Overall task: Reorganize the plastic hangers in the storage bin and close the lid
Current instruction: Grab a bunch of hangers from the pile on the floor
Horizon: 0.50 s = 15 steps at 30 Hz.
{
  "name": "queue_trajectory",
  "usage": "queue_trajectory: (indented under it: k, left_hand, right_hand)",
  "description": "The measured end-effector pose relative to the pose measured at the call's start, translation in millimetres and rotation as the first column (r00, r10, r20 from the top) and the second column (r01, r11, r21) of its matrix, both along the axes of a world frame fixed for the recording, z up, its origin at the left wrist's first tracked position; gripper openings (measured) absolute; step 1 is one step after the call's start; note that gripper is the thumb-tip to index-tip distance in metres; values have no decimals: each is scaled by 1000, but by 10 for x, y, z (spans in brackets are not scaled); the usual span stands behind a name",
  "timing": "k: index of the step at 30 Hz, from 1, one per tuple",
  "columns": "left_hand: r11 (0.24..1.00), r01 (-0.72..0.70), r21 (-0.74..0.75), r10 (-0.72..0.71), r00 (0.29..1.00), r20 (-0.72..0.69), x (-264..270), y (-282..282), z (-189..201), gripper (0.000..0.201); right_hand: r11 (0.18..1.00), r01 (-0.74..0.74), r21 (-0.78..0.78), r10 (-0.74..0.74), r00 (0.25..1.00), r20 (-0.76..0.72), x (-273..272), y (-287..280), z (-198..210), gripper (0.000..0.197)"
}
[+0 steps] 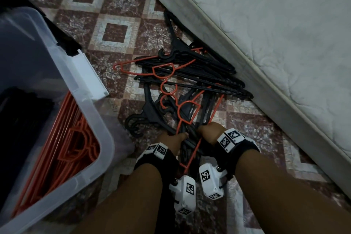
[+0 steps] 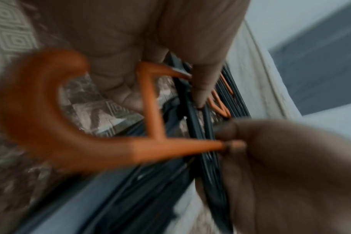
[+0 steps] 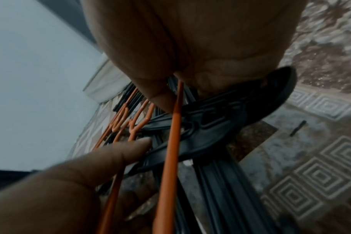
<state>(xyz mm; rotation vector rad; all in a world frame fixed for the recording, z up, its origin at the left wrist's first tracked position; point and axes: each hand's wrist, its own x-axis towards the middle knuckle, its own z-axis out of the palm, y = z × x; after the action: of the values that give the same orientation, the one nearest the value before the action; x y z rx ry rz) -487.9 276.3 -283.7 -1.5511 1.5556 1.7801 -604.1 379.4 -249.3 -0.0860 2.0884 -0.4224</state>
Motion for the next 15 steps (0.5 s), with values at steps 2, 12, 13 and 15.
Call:
queue_trajectory:
  k: [2,12,13,15]
  left_hand:
    - [999,-7,53,9,1000,-20,19,-41,-10,69]
    - [903,427,34,-423,901,-94,159,118,494,34]
    - [852,522,-19,-521,846,-111,178,152,539,45]
    - [756,653,-32,-654,756,-19,223,189,649,38]
  right_hand:
    - [999,21,-28,-20,1000,21,31,24,136,29]
    - [910,366,-195,-353,930,102,14,332,259,37]
    - [878,440,-191,-414,896,160,-20,377,288,26]
    - [767,607,-206,-555,790,262,-46,461,368,15]
